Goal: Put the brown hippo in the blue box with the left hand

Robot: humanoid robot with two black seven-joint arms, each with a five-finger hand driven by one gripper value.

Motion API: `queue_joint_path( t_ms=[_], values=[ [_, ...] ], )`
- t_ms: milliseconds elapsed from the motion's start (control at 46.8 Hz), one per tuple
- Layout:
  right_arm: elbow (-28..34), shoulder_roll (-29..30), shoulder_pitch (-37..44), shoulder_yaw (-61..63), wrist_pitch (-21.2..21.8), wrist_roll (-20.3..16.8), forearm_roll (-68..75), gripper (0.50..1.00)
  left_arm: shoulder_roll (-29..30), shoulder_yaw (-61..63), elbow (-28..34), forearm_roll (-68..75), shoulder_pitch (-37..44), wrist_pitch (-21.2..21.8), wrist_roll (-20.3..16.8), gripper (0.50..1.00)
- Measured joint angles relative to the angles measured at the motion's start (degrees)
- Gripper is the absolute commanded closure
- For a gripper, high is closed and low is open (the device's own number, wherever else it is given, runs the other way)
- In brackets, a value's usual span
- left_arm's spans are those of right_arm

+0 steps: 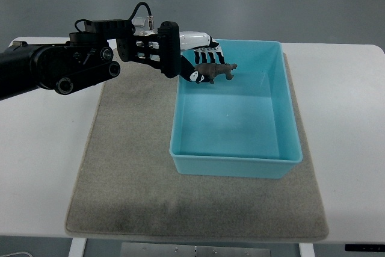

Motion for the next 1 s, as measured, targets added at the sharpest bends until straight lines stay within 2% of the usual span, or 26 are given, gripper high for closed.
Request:
queue_joint_path(
  t_ms=[64, 85, 171, 278, 683, 726, 769, 1004],
  values=[
    [0.0, 0.0, 0.0, 0.0, 0.0, 0.0, 0.0, 0.564, 0.0, 0.0, 0.0, -0.2, 0.1, 0.0, 0.0, 0.789],
    [0.0, 0.0, 0.0, 0.0, 0.0, 0.0, 0.0, 0.564, 0.0, 0.0, 0.0, -0.2, 0.1, 0.0, 0.0, 0.770],
    [0.0, 0.0, 0.0, 0.0, 0.0, 0.0, 0.0, 0.564, 0.0, 0.0, 0.0, -0.3, 0.1, -0.1, 0.0, 0.757],
    [0.0, 0.0, 0.0, 0.0, 0.0, 0.0, 0.0, 0.564, 0.0, 0.0, 0.0, -0.4, 0.2, -0.1, 0.0, 0.692],
    [0.0, 0.0, 0.0, 0.0, 0.0, 0.0, 0.0, 0.564, 0.2, 0.0, 0.1, -0.6, 0.5, 0.0, -0.1, 0.688],
    [0.0, 0.0, 0.0, 0.0, 0.0, 0.0, 0.0, 0.564, 0.2, -0.2, 0.2, -0.7, 0.5, 0.0, -0.1, 0.682],
    [0.0, 0.0, 0.0, 0.0, 0.0, 0.0, 0.0, 0.564, 0.2, -0.8, 0.4, -0.9, 0.5, 0.0, -0.1, 0.654],
    [0.0, 0.0, 0.0, 0.0, 0.0, 0.0, 0.0, 0.564, 0.2, -6.4, 5.8, -1.0, 0.6, 0.1, -0.1, 0.649]
  ],
)
